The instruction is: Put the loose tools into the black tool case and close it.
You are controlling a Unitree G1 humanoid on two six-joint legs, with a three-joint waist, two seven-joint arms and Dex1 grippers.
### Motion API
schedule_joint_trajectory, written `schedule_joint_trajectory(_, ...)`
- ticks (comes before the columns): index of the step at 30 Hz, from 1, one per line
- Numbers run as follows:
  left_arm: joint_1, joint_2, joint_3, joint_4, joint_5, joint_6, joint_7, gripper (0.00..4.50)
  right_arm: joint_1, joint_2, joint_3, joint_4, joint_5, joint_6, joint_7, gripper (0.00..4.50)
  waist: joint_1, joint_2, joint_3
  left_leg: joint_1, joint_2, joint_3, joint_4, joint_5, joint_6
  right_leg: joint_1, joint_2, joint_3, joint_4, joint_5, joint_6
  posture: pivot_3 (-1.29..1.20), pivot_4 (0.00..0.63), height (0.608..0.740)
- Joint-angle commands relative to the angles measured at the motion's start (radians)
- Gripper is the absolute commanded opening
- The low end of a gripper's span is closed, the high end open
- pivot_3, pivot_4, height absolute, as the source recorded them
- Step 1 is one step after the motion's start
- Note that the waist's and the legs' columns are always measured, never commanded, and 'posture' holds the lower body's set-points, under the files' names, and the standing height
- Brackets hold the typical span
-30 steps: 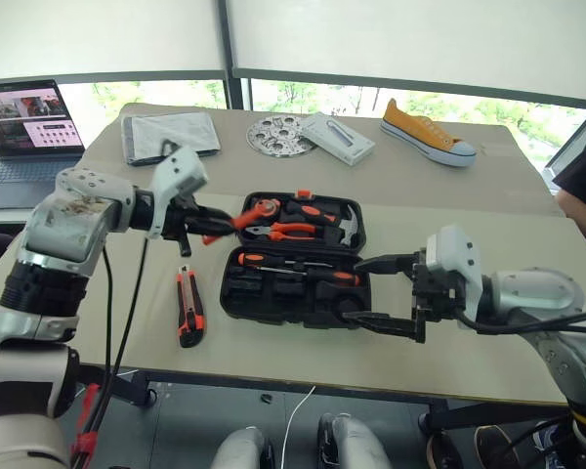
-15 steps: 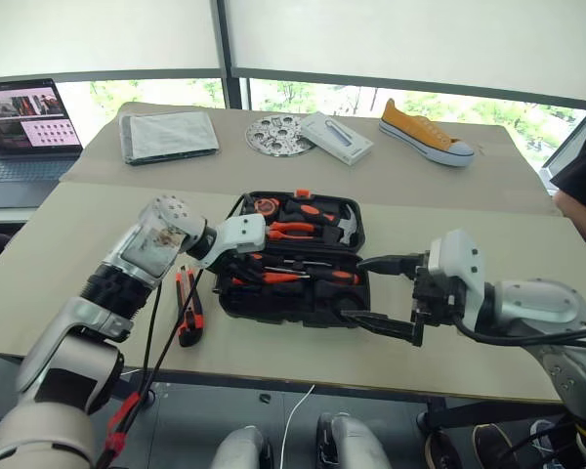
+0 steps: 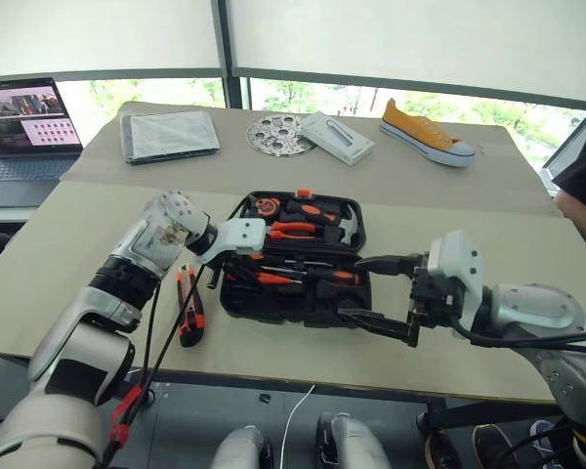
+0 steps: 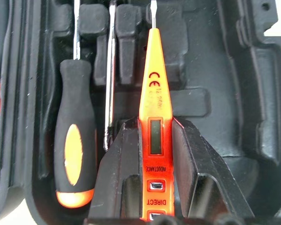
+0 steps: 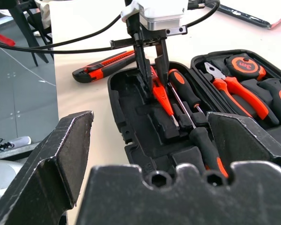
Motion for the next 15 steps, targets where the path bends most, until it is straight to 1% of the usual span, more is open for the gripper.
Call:
schedule_joint_trajectory(1, -0.014, -0.010, 0.018, -0.001, 0.008, 0.012, -0.006, 1.96, -0.008, 0.002, -0.016, -0.028, 0.014, -0.006, -0.007, 4.50, 0.000, 0.000, 0.000, 0.000, 0.000, 0.000, 0.000, 0.000, 0.000, 0.000, 0.000, 0.000, 0.000, 0.000, 0.000, 0.00, 0.150, 0.733)
schedule_joint_trajectory(2, -0.017, -0.015, 0.031, -0.009, -0.005, 0.039, -0.011, 2.37, -0.007, 0.002, -0.015, -0.028, 0.015, -0.007, -0.007, 4.50, 0.000, 0.000, 0.000, 0.000, 0.000, 0.000, 0.000, 0.000, 0.000, 0.000, 0.000, 0.000, 0.000, 0.000, 0.000, 0.00, 0.150, 0.733)
schedule_joint_trajectory(4, -0.024, -0.019, 0.052, -0.023, -0.023, 0.078, -0.020, 3.05, -0.006, 0.002, -0.012, -0.026, 0.014, -0.009, -0.006, 4.50, 0.000, 0.000, 0.000, 0.000, 0.000, 0.000, 0.000, 0.000, 0.000, 0.000, 0.000, 0.000, 0.000, 0.000, 0.000, 0.00, 0.150, 0.733)
schedule_joint_trajectory(8, -0.025, 0.000, 0.099, -0.038, -0.038, 0.088, 0.003, 4.49, -0.004, 0.004, -0.009, -0.024, 0.015, -0.012, -0.003, 4.50, 0.000, 0.000, 0.000, 0.000, 0.000, 0.000, 0.001, 0.000, 0.000, 0.000, 0.000, 0.000, 0.000, -0.001, 0.002, 0.00, 0.150, 0.733)
schedule_joint_trajectory(12, -0.026, 0.002, 0.176, -0.070, -0.110, 0.178, -0.006, 4.49, -0.005, 0.006, -0.003, -0.023, 0.013, -0.013, -0.002, 4.50, 0.000, 0.000, 0.000, -0.001, 0.000, 0.000, 0.001, 0.000, 0.000, 0.000, 0.000, 0.000, 0.000, 0.000, 0.001, 0.00, 0.150, 0.733)
schedule_joint_trajectory(14, -0.028, -0.012, 0.222, -0.044, -0.139, 0.238, 0.030, 4.49, -0.005, 0.006, -0.004, -0.021, 0.013, -0.014, 0.000, 4.50, 0.000, 0.000, 0.000, 0.000, 0.000, 0.000, 0.001, 0.000, 0.000, 0.000, 0.000, 0.000, 0.000, 0.000, 0.000, 0.00, 0.150, 0.733)
schedule_joint_trajectory(15, -0.029, -0.025, 0.246, -0.014, -0.151, 0.270, 0.066, 4.23, -0.005, 0.006, -0.003, -0.020, 0.012, -0.015, 0.001, 4.50, 0.000, 0.000, 0.000, -0.001, 0.000, 0.000, 0.001, 0.000, 0.000, 0.000, 0.000, 0.000, 0.000, 0.000, 0.000, 0.00, 0.150, 0.733)
